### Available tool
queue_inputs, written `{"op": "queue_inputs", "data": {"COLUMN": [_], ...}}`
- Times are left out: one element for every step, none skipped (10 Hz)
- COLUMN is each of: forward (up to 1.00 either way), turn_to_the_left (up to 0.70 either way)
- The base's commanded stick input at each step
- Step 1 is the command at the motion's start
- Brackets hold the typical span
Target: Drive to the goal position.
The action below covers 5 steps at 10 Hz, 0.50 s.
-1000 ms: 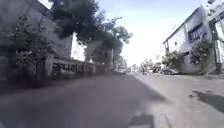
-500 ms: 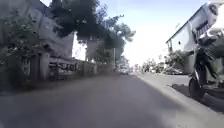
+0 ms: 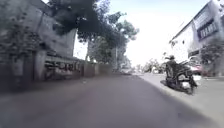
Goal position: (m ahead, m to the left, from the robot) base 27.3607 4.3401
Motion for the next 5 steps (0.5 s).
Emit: {"op": "queue_inputs", "data": {"forward": [1.00, 1.00, 1.00, 1.00, 1.00], "turn_to_the_left": [-0.40, -0.40, -0.40, -0.19, 0.00]}}
